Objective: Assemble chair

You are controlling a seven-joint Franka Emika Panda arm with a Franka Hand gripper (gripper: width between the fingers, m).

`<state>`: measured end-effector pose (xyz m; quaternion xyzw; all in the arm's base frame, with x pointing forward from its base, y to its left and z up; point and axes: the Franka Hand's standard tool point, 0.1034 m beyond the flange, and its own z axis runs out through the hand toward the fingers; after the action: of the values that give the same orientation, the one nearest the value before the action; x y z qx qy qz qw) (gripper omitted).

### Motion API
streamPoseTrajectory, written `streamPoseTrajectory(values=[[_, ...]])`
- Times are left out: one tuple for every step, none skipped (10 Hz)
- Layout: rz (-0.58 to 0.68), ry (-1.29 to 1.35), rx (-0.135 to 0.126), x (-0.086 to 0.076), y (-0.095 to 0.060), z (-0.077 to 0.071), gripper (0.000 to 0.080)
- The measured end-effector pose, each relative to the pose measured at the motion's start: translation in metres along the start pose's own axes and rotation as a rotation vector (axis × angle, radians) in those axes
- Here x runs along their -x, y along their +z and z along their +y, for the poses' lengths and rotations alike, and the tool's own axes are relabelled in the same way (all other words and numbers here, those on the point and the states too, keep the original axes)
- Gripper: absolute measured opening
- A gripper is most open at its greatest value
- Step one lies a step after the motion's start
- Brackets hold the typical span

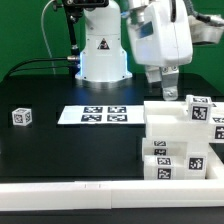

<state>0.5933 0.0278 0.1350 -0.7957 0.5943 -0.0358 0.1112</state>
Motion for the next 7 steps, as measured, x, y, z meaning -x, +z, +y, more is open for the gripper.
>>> streamPoseTrajectory(values=[[0.002, -0.074, 0.004, -0.0086, -0.0031, 0.0085, 0.0649], [0.005, -0.124, 0.006, -0.0098, -0.0023, 0.0107, 0.0649], [0.004, -0.17, 0.007, -0.0088, -0.0015, 0.0104, 0.0649], [0.004, -0.272, 0.008, -0.0093, -0.0014, 0.0106, 0.0649], [0.003, -0.297, 0.008, -0.0092, -0.0011, 0.0108, 0.0649], [0.003, -0.297, 0.008, -0.0092, -0.0008, 0.011, 0.0649], [0.004, -0.301, 0.009, -0.012, -0.001, 0.0125, 0.0649]])
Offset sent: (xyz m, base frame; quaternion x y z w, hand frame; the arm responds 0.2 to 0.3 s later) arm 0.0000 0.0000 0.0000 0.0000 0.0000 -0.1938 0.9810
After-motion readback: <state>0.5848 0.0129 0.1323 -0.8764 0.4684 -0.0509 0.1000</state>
